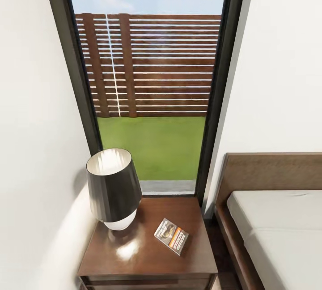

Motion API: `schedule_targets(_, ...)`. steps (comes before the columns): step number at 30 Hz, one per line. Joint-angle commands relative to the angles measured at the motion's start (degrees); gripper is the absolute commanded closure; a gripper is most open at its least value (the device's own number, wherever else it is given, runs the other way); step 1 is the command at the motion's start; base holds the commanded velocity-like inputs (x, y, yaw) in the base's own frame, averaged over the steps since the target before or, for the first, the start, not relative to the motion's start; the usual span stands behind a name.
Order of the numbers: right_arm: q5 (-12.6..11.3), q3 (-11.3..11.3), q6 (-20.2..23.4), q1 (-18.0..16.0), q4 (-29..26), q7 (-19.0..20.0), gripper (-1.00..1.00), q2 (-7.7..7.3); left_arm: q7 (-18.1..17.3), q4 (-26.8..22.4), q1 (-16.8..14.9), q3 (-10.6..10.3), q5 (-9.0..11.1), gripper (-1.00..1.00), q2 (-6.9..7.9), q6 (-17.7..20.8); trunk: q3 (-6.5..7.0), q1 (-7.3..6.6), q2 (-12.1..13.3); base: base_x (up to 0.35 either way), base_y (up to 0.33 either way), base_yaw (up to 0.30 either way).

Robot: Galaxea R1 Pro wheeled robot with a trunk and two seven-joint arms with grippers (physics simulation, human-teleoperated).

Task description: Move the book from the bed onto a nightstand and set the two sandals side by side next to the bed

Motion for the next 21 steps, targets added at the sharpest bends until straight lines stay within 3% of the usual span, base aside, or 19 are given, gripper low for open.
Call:
schedule_targets(1, -0.62, 0.37, 0.30, -0.08, 0.15, 0.30, -1.00, 0.00, -0.22, 0.07, -0.04, 0.44, -0.23, -1.00, -0.01, -0.13, -0.06, 0.00, -0.03, 0.000, 0.000, 0.000)
schedule_targets(21, -0.69, 0.38, 0.27, -0.08, 0.15, 0.30, -1.00, 0.01, -0.22, 0.02, -0.03, 0.50, -0.26, -1.00, -0.20, -0.22, -0.06, 0.00, -0.03, 0.000, 0.000, 0.000)
